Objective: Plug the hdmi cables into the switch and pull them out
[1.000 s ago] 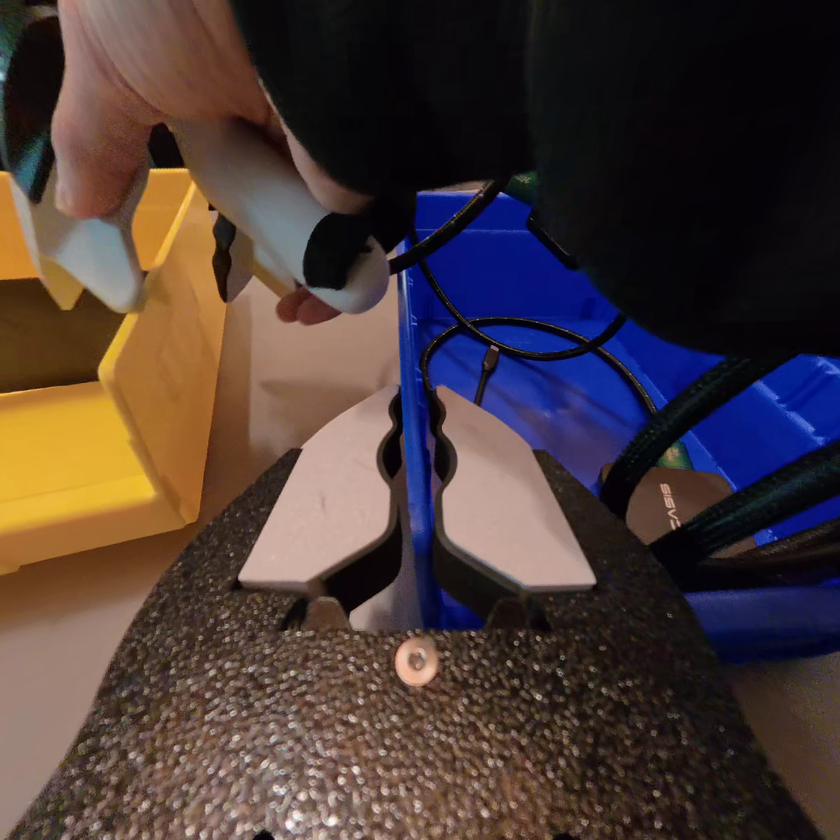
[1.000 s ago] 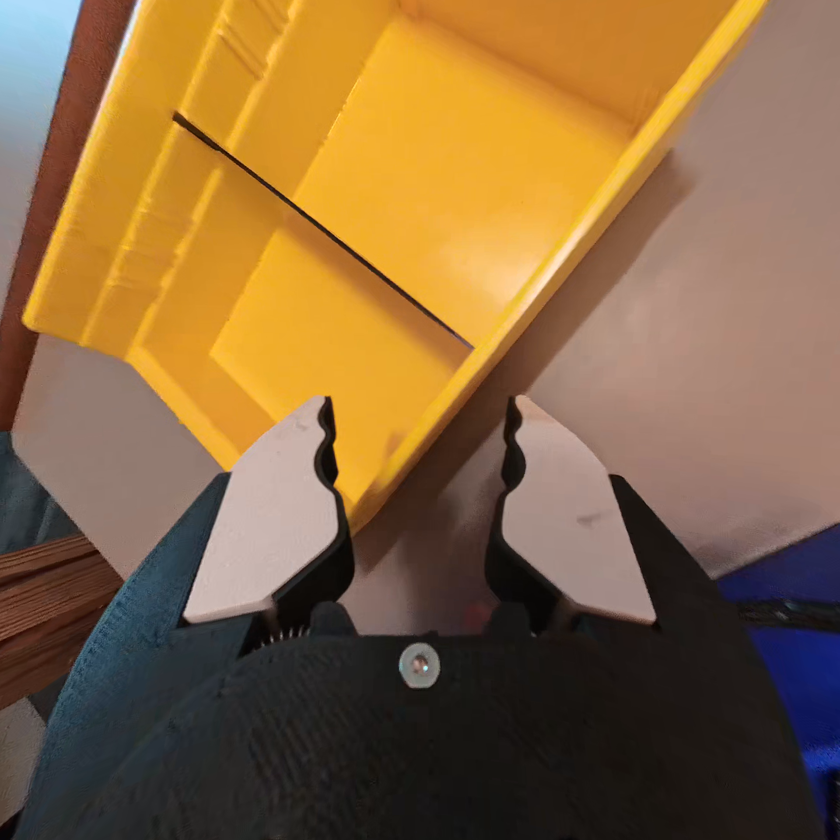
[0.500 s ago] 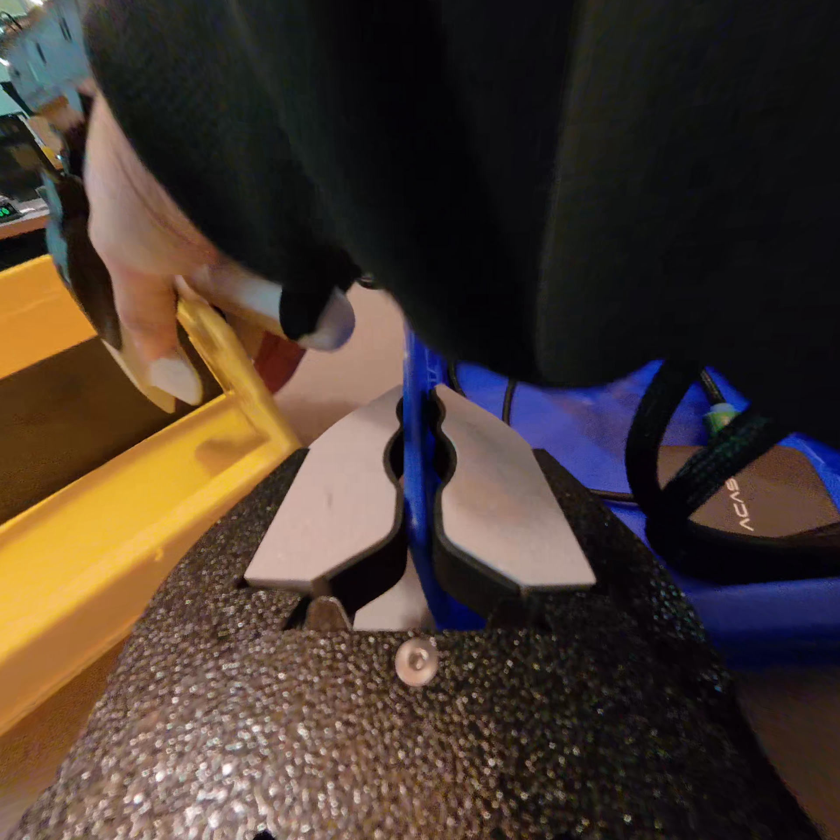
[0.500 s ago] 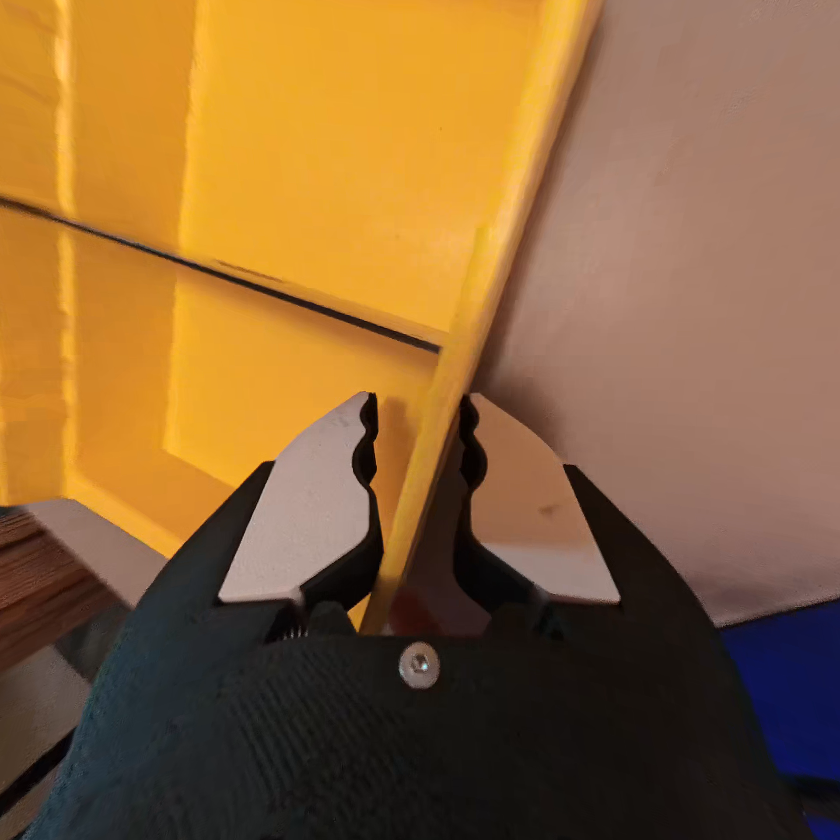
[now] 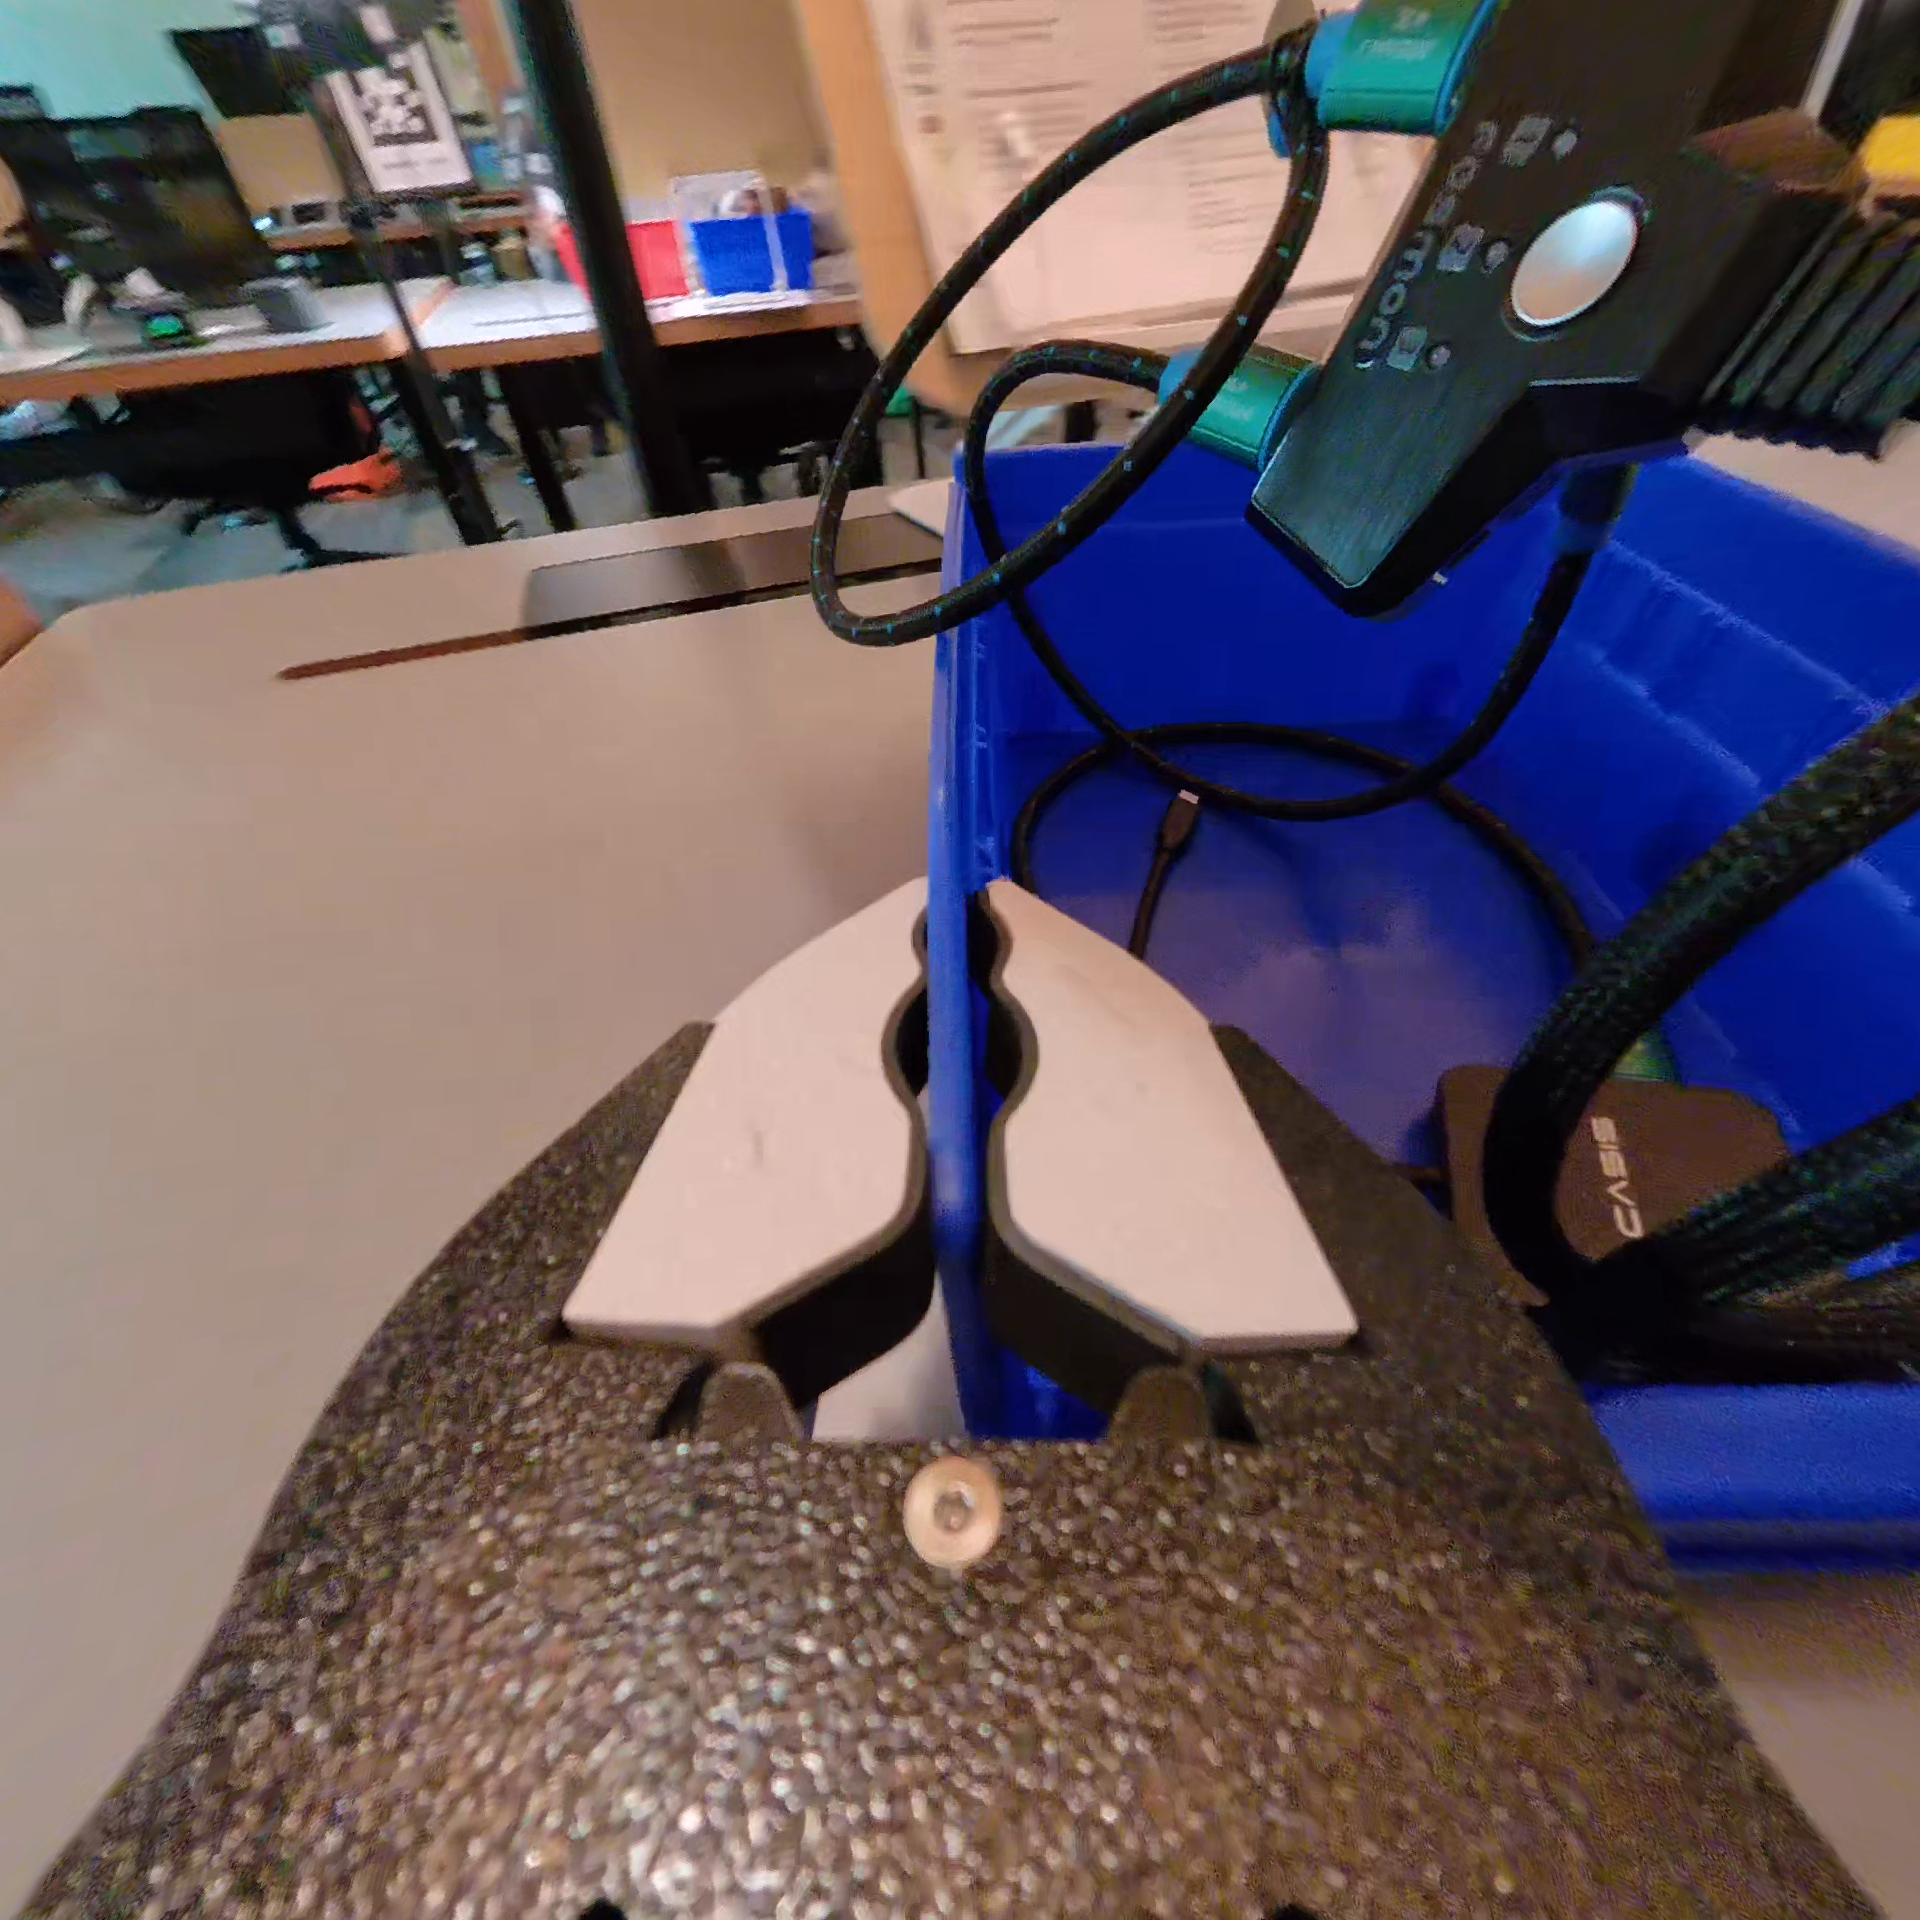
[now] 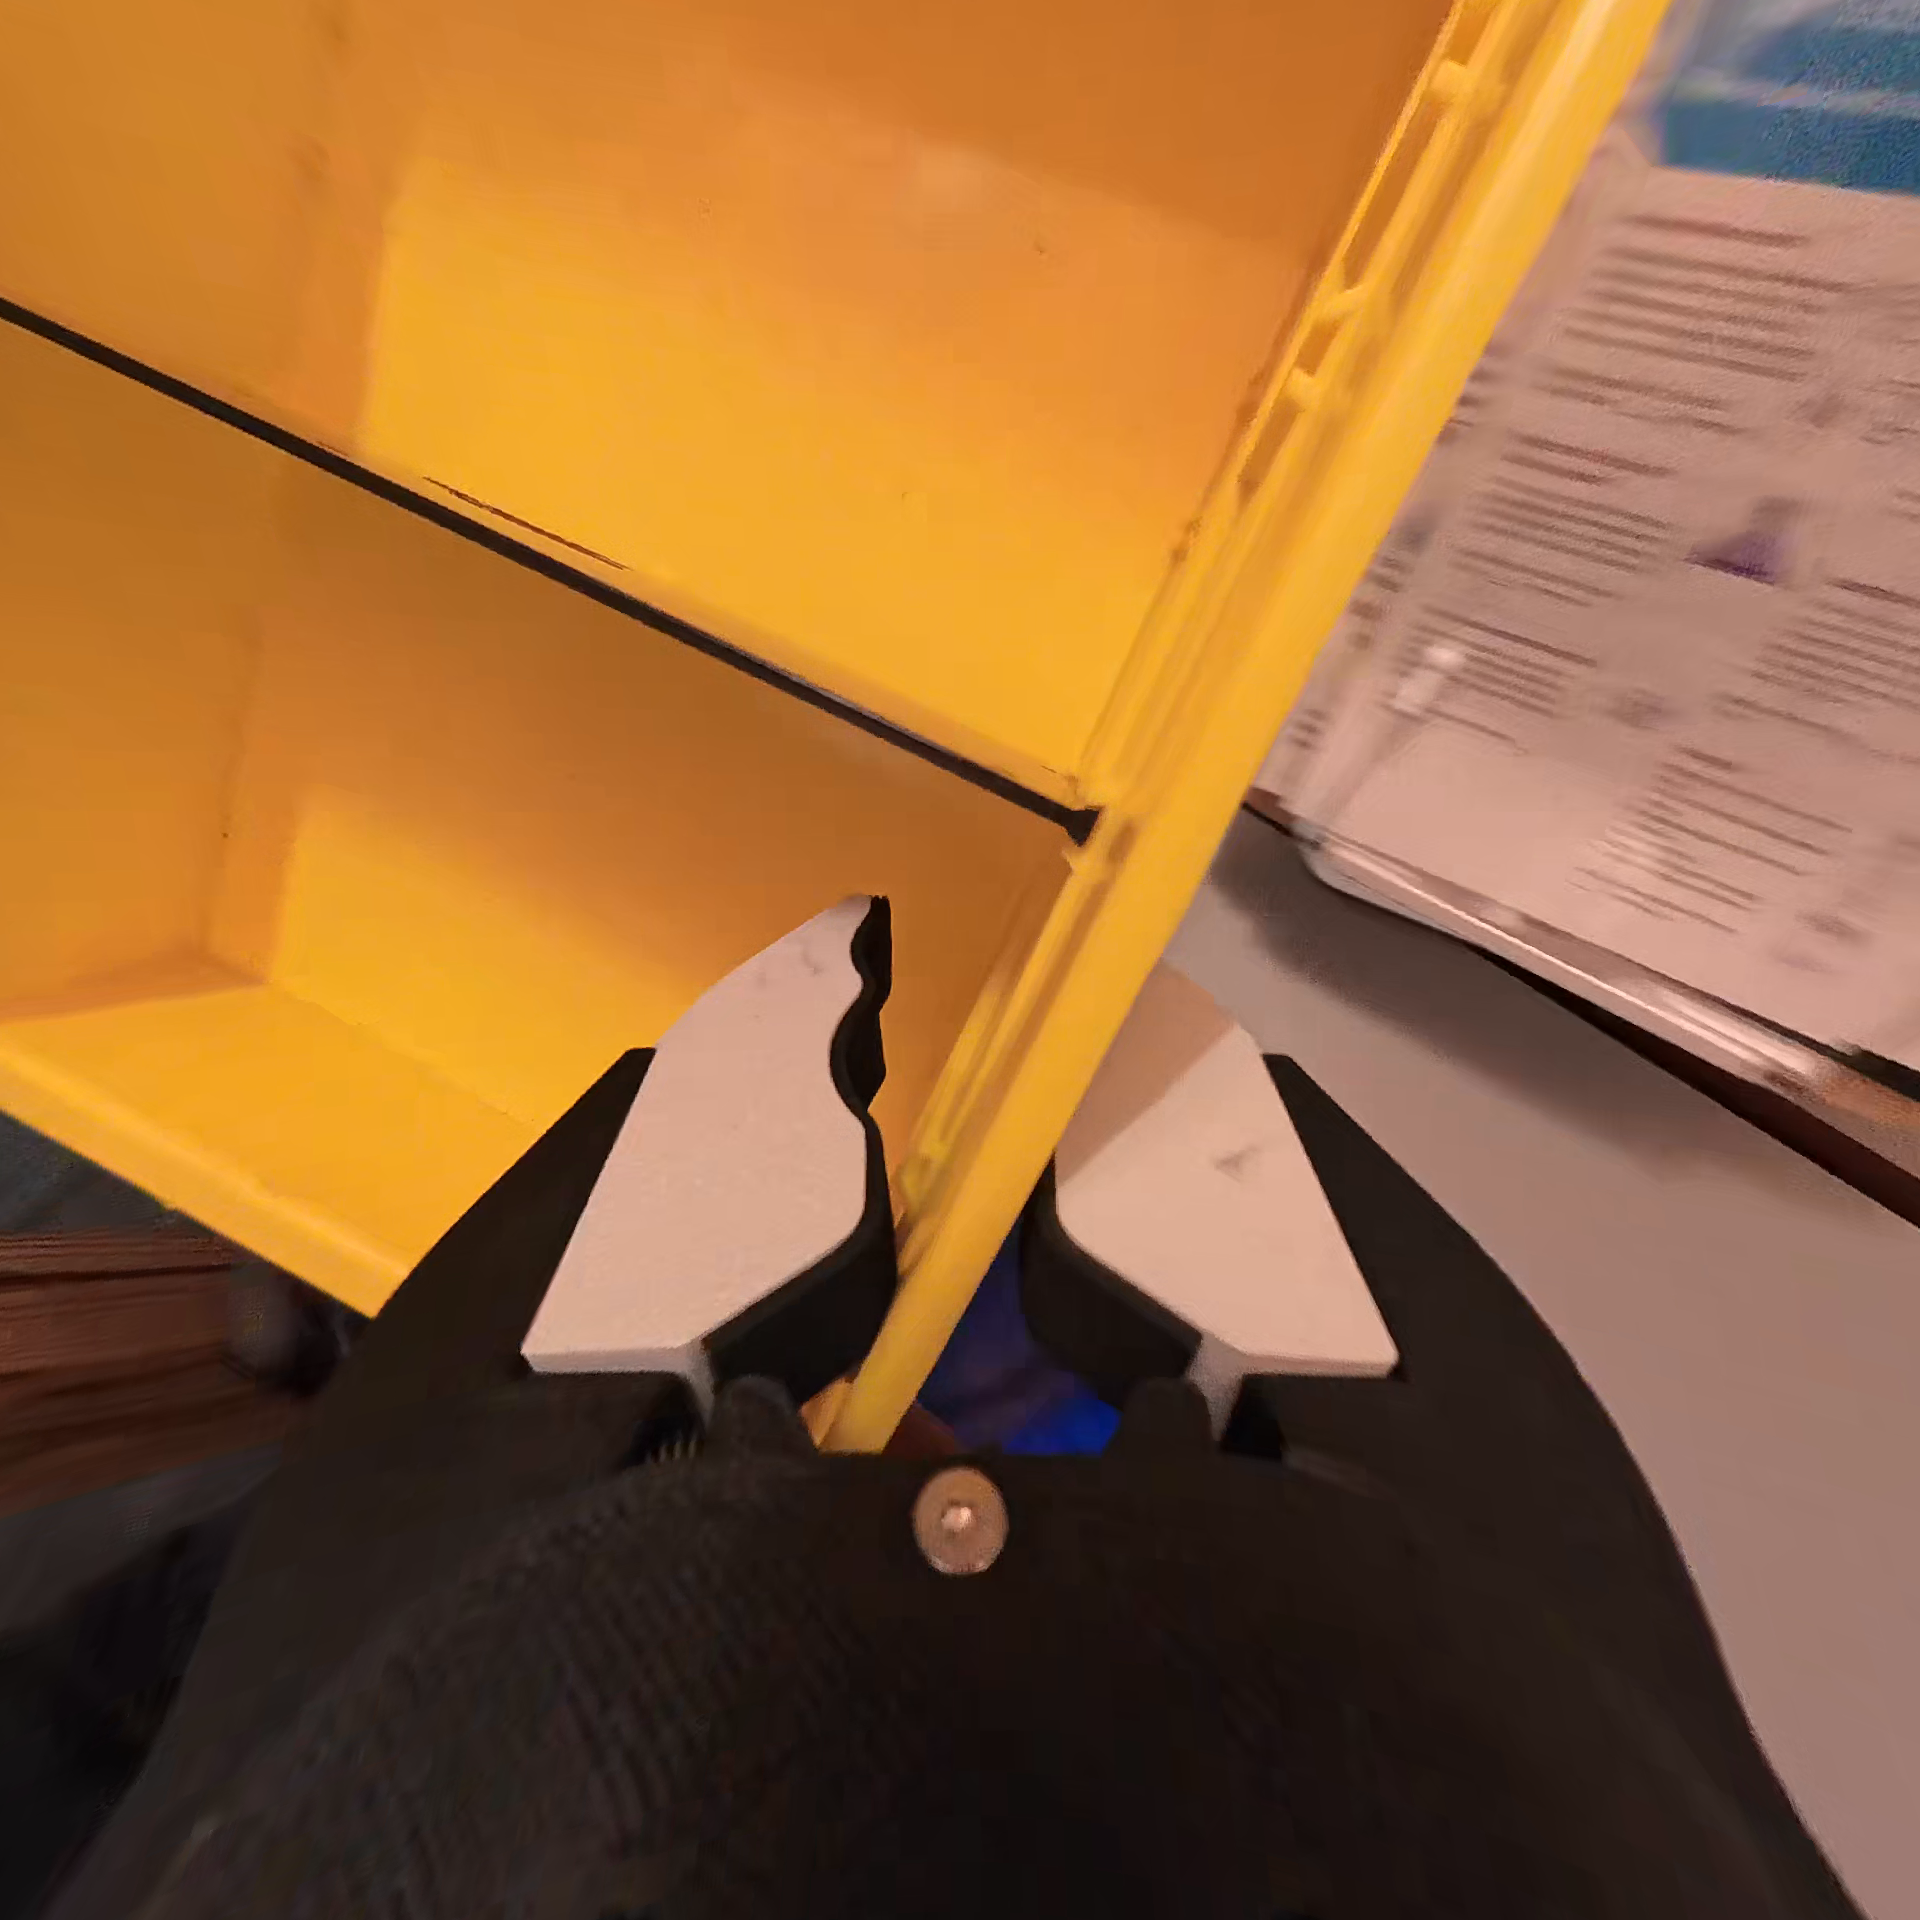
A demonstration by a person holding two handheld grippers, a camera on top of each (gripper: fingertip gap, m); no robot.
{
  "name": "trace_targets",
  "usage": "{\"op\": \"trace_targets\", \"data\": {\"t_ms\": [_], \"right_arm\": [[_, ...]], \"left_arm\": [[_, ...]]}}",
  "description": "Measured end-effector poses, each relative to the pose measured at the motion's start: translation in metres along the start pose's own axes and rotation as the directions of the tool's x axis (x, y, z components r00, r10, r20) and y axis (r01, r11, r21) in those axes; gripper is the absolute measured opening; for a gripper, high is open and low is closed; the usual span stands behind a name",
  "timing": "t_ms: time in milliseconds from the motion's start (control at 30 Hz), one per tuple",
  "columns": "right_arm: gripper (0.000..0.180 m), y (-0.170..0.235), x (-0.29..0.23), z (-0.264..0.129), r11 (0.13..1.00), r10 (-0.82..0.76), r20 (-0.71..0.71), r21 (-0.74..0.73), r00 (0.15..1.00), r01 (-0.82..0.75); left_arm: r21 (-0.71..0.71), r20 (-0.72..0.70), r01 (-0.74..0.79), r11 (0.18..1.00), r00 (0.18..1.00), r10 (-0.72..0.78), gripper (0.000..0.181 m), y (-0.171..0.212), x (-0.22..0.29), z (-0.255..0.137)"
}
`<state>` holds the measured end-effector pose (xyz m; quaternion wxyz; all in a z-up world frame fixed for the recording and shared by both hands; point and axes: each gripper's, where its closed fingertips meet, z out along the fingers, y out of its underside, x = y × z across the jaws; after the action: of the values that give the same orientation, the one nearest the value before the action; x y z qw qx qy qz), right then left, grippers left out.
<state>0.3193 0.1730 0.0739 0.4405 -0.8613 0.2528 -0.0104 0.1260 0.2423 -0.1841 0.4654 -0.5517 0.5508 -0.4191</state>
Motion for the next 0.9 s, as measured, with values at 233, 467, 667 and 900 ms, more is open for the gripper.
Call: {"op": "trace_targets", "data": {"t_ms": [233,467,667,900], "right_arm": [[0.026,0.120,0.142,-0.099,0.994,0.059,-0.188,-0.082,0.980,-0.075],[0.027,0.301,0.259,-0.124,0.917,0.276,-0.298,-0.204,0.914,-0.344],[0.026,0.388,0.316,-0.129,0.850,0.379,-0.374,-0.220,0.846,-0.478],[0.025,0.410,0.341,-0.117,0.829,0.388,-0.360,-0.266,0.848,-0.492]], "left_arm": [[0.005,0.202,0.107,0.994,0.974,-0.106,0.002,0.011,-0.102,-0.027],[0.009,0.279,0.133,0.991,0.951,-0.130,0.002,0.018,-0.180,-0.035],[0.007,0.269,0.136,0.991,0.954,-0.132,0.002,0.016,-0.218,-0.018],[0.003,0.260,0.171,0.985,0.951,-0.166,0.002,0.014,-0.240,0.001]]}}
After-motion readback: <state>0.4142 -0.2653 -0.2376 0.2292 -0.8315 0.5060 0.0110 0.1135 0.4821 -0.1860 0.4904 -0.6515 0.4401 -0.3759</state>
